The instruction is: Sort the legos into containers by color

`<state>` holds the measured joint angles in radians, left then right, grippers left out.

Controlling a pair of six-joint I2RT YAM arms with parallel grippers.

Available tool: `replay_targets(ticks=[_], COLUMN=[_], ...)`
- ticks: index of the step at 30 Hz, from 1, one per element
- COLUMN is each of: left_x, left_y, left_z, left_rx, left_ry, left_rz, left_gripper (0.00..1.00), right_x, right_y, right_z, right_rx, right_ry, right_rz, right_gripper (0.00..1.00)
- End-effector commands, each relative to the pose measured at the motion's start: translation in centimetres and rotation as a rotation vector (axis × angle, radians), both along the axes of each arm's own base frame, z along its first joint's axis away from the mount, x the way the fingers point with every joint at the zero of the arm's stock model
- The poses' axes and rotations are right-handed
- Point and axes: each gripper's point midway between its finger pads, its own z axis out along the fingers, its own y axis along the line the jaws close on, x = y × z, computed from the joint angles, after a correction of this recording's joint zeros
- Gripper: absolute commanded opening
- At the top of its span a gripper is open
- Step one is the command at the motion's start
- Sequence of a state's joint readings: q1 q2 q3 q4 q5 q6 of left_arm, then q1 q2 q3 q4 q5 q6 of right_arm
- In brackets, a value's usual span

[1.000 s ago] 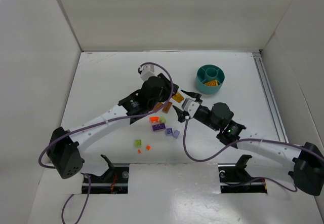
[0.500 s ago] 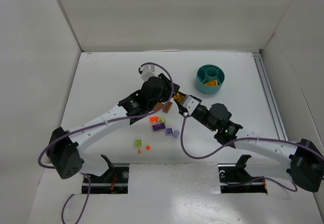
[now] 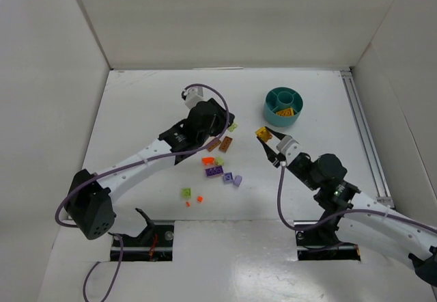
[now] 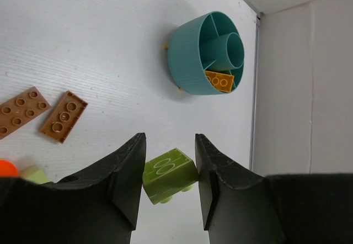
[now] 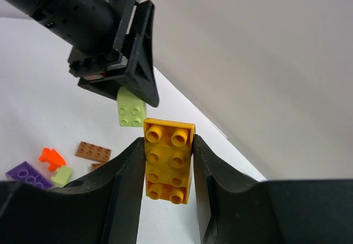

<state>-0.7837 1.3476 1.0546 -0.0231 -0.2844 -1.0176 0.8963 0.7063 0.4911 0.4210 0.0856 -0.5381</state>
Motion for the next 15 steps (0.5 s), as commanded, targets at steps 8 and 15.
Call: replay_targets(ticks=[8, 15], left_x=[-0.2, -1.4], left_y=[2.0, 4.0], left_z=[-3.1, -4.6], left_rx=[0.193, 0.272], left_ry=[-0.041, -0.104], left_rz=[-0.079, -0.116], left_gripper=[0.00, 0.00], right_x=[5.2, 11.8], right_y=[-6.4, -9.3], right_z=[-1.4, -2.0], right_rx=[-0.036, 0.038], right_ry=[0.095, 0.126], right_rz=[-0.324, -0.349], right_gripper=[0.17, 0.18])
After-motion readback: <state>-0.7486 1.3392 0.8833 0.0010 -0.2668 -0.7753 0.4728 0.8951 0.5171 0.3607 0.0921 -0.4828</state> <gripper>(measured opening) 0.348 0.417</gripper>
